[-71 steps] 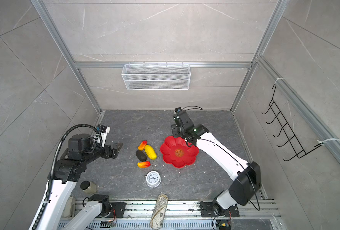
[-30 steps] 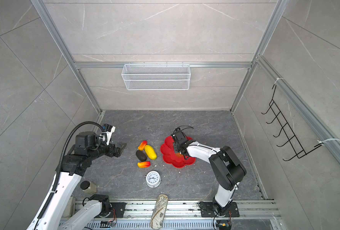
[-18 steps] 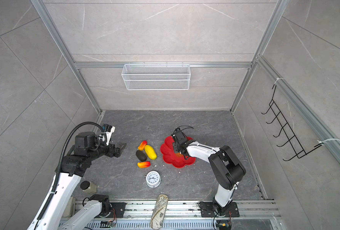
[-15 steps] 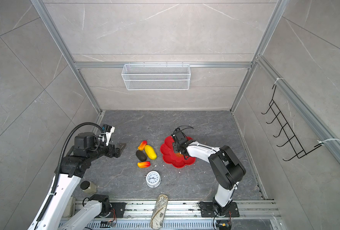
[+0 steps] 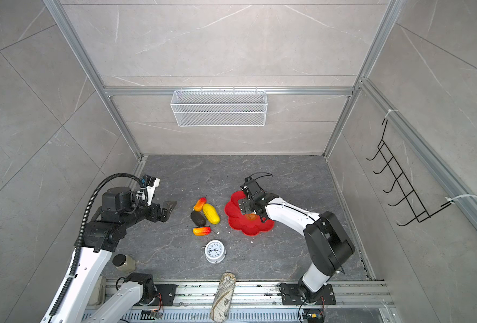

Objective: Place and organize the fake fruits in the fruit bowl
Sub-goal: 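Move the right gripper to the long yellow fruit and grasp it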

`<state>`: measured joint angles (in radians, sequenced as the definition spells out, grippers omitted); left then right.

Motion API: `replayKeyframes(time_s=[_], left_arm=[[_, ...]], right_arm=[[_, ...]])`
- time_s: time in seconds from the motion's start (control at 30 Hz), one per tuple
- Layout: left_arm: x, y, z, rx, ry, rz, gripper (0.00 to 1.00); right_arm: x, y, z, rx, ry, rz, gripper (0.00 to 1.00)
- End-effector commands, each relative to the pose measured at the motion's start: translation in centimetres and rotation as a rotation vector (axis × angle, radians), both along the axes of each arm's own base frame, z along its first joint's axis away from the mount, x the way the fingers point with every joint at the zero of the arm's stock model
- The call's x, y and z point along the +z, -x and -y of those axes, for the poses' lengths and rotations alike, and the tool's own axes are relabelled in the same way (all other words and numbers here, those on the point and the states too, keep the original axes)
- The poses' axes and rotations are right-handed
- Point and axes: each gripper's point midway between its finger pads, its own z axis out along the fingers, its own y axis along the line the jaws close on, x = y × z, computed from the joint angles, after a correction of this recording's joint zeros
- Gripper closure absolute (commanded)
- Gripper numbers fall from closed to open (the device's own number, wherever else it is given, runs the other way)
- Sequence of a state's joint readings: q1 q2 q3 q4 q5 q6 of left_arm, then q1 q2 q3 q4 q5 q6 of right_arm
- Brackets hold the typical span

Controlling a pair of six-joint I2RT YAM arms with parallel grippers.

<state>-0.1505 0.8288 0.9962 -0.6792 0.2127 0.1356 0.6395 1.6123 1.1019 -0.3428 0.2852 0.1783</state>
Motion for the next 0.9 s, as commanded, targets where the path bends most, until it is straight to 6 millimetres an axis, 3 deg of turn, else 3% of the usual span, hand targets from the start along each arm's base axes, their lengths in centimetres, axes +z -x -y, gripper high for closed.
replayKeyframes(time_s=[0.0, 0.07, 0.2, 0.43, 0.63, 0.87], left_arm=[[0.9, -0.1, 0.2, -0.026, -0.003, 0.047, 0.00], [0.9, -0.1, 0.3, -0.027, -0.003, 0.047, 0.00], [0.9, -0.1, 0.3, -0.027, -0.003, 0.043, 0.00], [1.0, 0.1, 0.3, -0.030, 0.001, 0.047, 0.00], [1.3, 0.2, 0.4, -0.035, 0.007, 0.056, 0.00], [1.4, 0.3, 0.4, -0.035, 0.008, 0.063, 0.00]], right_arm=[[5.2, 1.5, -2.7, 0.117, -0.002, 0.071, 0.00], [6.6, 2.4, -4.9, 0.173, -0.016, 0.084, 0.00], [6.8, 3.7, -9.8, 0.288, -0.046, 0.077, 0.00], [2.3, 4.0, -16.9, 0.399, -0.064, -0.013, 0.07], [-1.6, 2.9, -19.6, 0.397, -0.089, -0.075, 0.15], [-5.5, 2.4, -21.0, 0.392, -0.080, -0.136, 0.25]])
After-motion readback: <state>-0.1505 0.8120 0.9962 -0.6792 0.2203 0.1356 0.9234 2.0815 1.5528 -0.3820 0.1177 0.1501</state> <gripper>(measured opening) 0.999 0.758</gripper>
